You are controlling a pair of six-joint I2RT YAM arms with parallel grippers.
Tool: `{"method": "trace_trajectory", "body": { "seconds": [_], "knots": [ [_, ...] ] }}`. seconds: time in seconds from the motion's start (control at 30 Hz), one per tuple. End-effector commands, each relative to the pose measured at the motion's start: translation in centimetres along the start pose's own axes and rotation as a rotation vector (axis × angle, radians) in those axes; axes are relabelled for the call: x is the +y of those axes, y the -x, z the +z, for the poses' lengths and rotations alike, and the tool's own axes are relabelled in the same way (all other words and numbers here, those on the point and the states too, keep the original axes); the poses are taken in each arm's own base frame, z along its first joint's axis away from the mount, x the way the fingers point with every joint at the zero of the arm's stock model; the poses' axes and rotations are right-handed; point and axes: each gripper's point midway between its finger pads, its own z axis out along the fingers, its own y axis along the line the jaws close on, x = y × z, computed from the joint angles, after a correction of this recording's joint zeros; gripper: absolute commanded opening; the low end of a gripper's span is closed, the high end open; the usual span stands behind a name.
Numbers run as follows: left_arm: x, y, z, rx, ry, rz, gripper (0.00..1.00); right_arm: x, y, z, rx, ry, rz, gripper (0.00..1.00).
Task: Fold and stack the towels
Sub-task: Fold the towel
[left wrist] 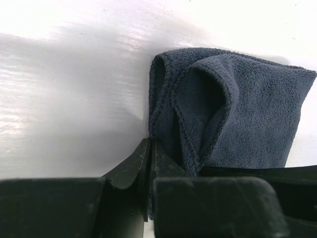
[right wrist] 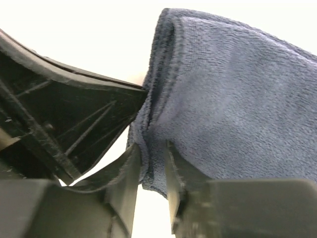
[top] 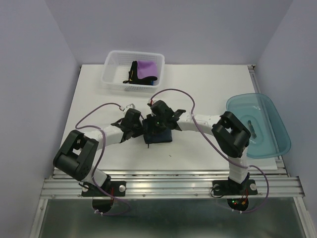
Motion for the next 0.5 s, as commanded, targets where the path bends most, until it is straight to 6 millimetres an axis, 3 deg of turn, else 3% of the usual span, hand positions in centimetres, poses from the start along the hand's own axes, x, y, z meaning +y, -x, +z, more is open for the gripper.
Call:
{"method": "trace_trajectory", "body": {
  "seconds": [0.0,0.1,0.2,0.47],
  "knots": [
    [1.1,0.2,-0.8,-0.015,0.040,-0.015,0.12,3.1,3.6,-2.4,-0.106,0.072,-0.034,0.36],
    [1.0,0.3,-1.1,-0.020,0.038,-0.020,0.19,3.7,3.4,-3.7,-0.116,0.103,-0.041,0.44],
    [1.3,0.4,-1.5,-0.024,0.046,-0.023,0.25,4.8,4.0,-6.8,-0.168,0.146,-0.063,0.58],
    [2.1,0.8,-3.0,-0.059,0.067,-0.051,0.52,3.5,4.2,-11.6,-0.269,0.082,-0.047,0.72]
  ]
}}
